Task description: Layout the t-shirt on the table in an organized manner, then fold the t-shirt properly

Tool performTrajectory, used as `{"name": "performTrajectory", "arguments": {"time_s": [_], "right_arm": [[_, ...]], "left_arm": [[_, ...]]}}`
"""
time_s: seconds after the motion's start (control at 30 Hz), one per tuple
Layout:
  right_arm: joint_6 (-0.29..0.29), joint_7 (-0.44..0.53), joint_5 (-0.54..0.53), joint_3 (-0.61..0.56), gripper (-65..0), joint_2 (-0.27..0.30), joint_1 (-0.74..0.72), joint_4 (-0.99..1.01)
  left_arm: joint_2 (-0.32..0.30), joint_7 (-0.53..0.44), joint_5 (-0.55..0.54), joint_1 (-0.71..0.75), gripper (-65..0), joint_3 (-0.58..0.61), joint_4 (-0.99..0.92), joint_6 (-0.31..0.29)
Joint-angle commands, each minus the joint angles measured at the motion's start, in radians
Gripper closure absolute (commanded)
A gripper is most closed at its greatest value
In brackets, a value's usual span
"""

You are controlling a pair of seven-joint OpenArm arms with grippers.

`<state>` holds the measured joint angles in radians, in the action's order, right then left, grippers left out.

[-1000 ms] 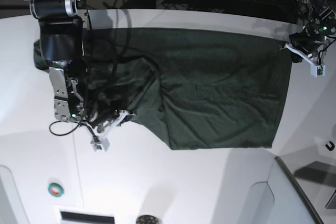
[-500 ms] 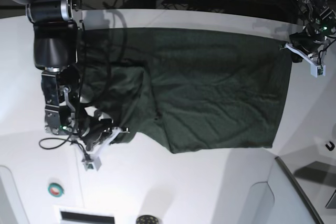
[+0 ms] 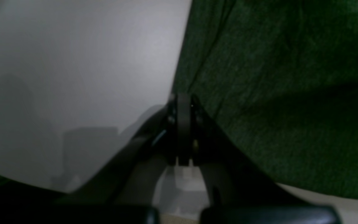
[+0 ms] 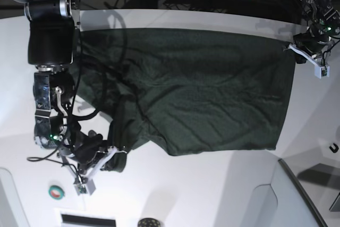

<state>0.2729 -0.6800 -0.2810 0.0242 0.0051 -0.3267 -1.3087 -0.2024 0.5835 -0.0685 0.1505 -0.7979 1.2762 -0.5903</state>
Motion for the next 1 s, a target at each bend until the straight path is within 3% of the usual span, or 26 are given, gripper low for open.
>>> {"name": "performTrajectory", "arguments": {"time_s": [0.0, 0.3, 0.5, 0.67, 0.83, 0.97], "right_arm": [[0.010, 0.033, -0.007, 0.000, 0.0, 0.003, -0.033, -0.036], [0.013, 0.159, -0.007, -0.017, 0.0, 0.003, 0.001, -0.044], [0.061, 0.090, -0.011, -0.162, 0.0, 0.042, 0.094, -0.070], [0.061, 0.072, -0.011, -0.174, -0.6, 0.039, 0.202, -0.101], [0.067, -0.091, -0.011, -0.175, -19.8, 0.040, 0.219, -0.113], [0.059, -0.088, -0.008, -0.168, -20.7, 0.049, 0.214, -0.217]], "left_arm": [[-0.019, -0.018, -0.009, -0.004, 0.0, -0.005, 0.015, 0.002], [-0.019, -0.018, -0.009, -0.004, 0.0, -0.005, 0.015, 0.002], [-0.021, -0.018, -0.007, -0.004, 0.0, -0.005, 0.015, 0.002], [-0.021, -0.018, -0.007, -0.004, 0.0, -0.005, 0.013, 0.002], [-0.021, -0.018, -0.007, -0.009, 0.0, 0.001, 0.013, 0.002], [-0.021, -0.018, -0.007, -0.012, 0.0, 0.002, 0.013, 0.002]]}}
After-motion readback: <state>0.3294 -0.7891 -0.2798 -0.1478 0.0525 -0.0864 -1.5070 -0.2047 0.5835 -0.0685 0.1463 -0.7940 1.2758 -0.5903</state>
